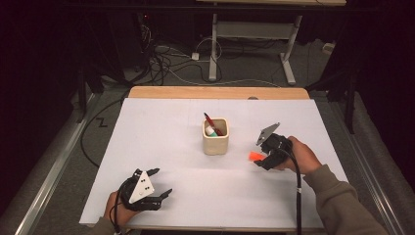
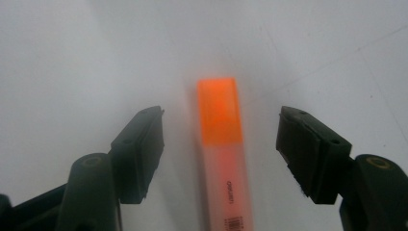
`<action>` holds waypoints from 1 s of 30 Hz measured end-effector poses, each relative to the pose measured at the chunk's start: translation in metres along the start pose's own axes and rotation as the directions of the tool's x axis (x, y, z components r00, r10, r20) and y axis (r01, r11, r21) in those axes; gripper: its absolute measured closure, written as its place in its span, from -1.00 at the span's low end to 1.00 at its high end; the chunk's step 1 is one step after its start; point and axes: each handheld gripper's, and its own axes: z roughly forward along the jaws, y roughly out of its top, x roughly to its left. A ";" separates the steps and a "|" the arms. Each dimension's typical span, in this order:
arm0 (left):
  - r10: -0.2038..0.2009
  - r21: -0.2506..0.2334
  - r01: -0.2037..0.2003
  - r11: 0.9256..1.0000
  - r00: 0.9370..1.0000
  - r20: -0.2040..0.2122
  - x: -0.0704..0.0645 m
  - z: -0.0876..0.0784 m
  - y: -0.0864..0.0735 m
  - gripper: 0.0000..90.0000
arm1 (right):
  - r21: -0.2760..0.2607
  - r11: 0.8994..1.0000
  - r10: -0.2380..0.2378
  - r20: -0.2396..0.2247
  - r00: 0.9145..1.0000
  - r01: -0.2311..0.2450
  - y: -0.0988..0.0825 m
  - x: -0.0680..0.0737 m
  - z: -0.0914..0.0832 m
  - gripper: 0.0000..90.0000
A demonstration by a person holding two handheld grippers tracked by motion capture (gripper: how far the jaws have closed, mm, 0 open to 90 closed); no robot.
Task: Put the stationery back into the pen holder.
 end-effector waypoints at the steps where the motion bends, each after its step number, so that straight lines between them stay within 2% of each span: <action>1: 0.001 0.000 -0.001 1.000 1.000 0.001 0.000 0.000 0.000 -0.50 | 0.017 1.000 -0.003 -0.001 1.000 0.003 0.000 -0.002 0.003 -0.19; 5: -0.001 0.000 0.001 1.000 1.000 0.000 0.000 0.000 0.000 -0.50 | 0.071 0.997 -0.010 -0.028 1.000 0.012 0.001 -0.007 0.013 0.03; 8: 0.000 0.002 0.000 1.000 1.000 0.002 0.000 0.000 0.000 -0.50 | 0.114 0.993 -0.016 -0.059 0.998 0.023 0.002 -0.010 0.021 0.11; 11: -0.001 0.003 0.001 1.000 1.000 0.004 0.000 0.001 -0.001 -0.50 | 0.120 0.993 -0.014 -0.091 0.996 0.025 0.003 -0.014 0.023 0.15; 14: 0.002 0.004 -0.002 1.000 1.000 0.006 0.000 0.001 0.000 -0.50 | 0.130 0.991 -0.010 -0.136 0.991 0.028 0.004 -0.017 0.024 0.31; 16: 0.005 0.006 -0.005 1.000 1.000 0.005 -0.001 0.001 0.000 -0.50 | 0.139 0.990 0.000 -0.153 0.988 0.021 0.005 -0.019 0.025 0.33; 23: 0.007 0.011 -0.007 1.000 1.000 0.006 -0.001 0.002 0.000 -0.50 | 0.161 0.985 -0.040 -0.143 0.989 0.063 0.010 -0.013 0.024 0.50; 27: 0.006 0.011 -0.006 1.000 1.000 0.005 -0.001 0.001 0.000 -0.50 | 0.142 0.987 -0.056 -0.113 0.992 0.072 0.008 -0.009 0.022 0.50; 30: 0.005 0.010 -0.005 1.000 1.000 0.005 -0.001 0.001 0.000 -0.50 | 0.114 0.992 -0.052 -0.090 0.995 0.062 0.004 -0.006 0.020 0.50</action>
